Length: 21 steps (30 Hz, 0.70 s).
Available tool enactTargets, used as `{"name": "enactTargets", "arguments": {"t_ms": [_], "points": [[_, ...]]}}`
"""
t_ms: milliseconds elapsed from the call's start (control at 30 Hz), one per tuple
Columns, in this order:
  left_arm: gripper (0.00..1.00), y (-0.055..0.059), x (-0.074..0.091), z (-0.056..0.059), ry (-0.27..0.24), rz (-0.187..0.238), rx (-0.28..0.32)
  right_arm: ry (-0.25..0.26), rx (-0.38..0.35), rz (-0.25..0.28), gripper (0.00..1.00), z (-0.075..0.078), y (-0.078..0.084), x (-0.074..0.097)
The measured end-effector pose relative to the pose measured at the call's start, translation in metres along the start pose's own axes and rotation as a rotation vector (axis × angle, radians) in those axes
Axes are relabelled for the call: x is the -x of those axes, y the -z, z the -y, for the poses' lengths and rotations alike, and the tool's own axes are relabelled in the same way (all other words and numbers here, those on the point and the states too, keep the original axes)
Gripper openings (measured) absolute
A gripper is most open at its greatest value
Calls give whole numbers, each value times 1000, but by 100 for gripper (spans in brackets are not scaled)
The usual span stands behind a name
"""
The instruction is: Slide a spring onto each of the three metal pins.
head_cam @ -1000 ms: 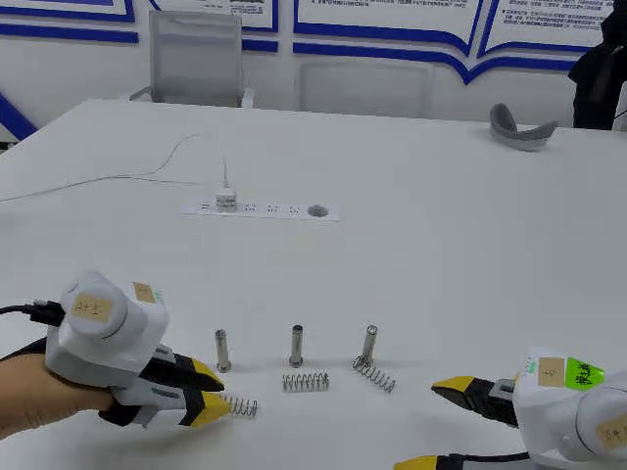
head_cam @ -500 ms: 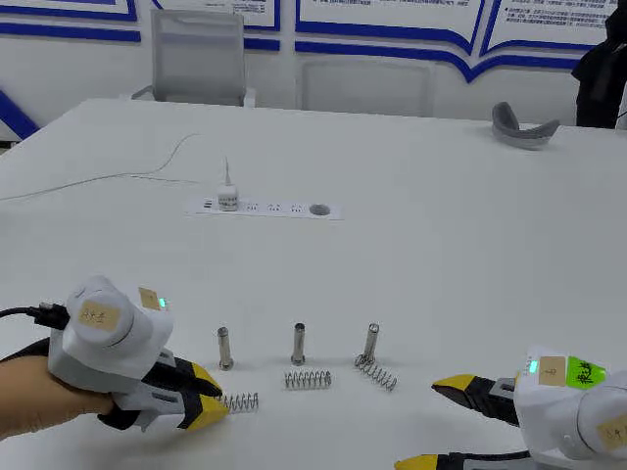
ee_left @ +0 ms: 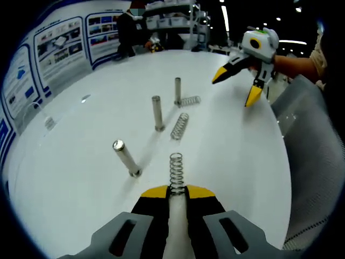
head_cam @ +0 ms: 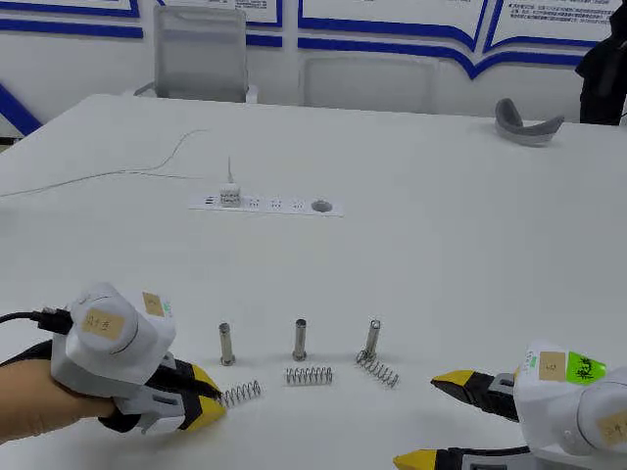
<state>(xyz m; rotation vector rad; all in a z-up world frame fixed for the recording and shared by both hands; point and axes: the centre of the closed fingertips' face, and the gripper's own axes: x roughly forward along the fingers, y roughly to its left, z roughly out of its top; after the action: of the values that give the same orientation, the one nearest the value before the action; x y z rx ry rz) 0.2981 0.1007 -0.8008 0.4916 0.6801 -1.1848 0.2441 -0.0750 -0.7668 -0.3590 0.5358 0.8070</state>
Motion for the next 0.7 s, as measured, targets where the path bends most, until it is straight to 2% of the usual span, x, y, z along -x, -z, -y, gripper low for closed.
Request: {"name": "enactTargets", "arguments": {"t_ms": [333, 500, 700], "points": [[10, -2, 2, -1, -11, 20, -5, 0, 15, 19, 57, -1, -12, 3], [10, -10, 6, 5, -1, 48, -2, -11, 31, 38, 56, -5, -24, 4], [10, -27, 9, 18, 17, 92, -36, -46, 49, 61, 54, -12, -40, 1]]}}
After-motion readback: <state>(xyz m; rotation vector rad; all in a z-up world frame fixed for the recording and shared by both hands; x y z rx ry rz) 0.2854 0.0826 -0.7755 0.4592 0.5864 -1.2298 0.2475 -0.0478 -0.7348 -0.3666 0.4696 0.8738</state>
